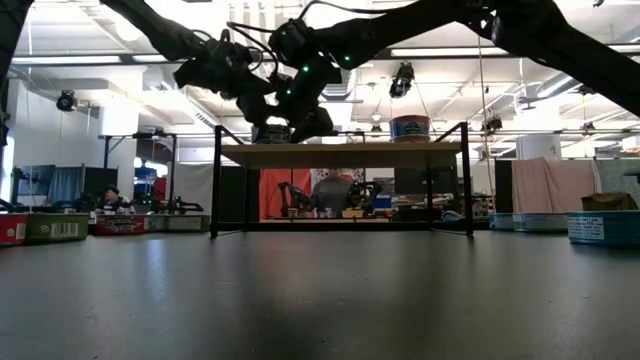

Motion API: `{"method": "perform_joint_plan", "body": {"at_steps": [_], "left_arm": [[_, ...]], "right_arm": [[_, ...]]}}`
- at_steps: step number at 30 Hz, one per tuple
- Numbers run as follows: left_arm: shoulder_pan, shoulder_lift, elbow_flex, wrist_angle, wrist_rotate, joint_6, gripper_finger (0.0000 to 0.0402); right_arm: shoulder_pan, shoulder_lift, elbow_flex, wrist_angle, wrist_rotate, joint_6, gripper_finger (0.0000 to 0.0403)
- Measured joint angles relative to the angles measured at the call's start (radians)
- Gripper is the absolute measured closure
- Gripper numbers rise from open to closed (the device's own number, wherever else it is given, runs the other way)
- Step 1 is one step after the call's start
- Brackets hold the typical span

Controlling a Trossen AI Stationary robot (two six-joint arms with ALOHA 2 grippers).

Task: Stack canned seafood by type on shelf
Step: Stack the blue tuna can on top of the blue tuna can

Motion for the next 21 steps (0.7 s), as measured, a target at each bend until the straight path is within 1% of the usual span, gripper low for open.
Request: {"method": "perform_joint_plan", "body": {"at_steps": [7, 10, 13, 17, 21], "left_arm": [[0.0, 0.0, 0.0, 0.0, 0.0, 0.015, 0.0401], [0.0, 0.0, 0.0, 0.001, 0.0, 0.022, 0.0401], [0.0, 0.0, 0.0, 0.001, -0.004, 0.03, 0.0401], [-0.003, 0.0, -0.002, 0.0, -0.065, 0.036, 0.0401], [-0.005, 0.0, -0.009, 0.001, -0.097, 0.041, 0.0401]], "right_arm": [[0.007, -0.001, 0.004, 0.007, 0.021, 0.0, 0.0035], [0.008, -0.002, 0.004, 0.016, 0.063, -0.002, 0.0035], [0.009, -0.002, 0.007, 0.059, 0.073, -0.015, 0.0035], [0.006, -0.003, 0.011, 0.064, 0.071, -0.002, 0.0035], [0.0, -0.001, -0.004, 0.051, 0.047, 0.001, 0.0035]]}}
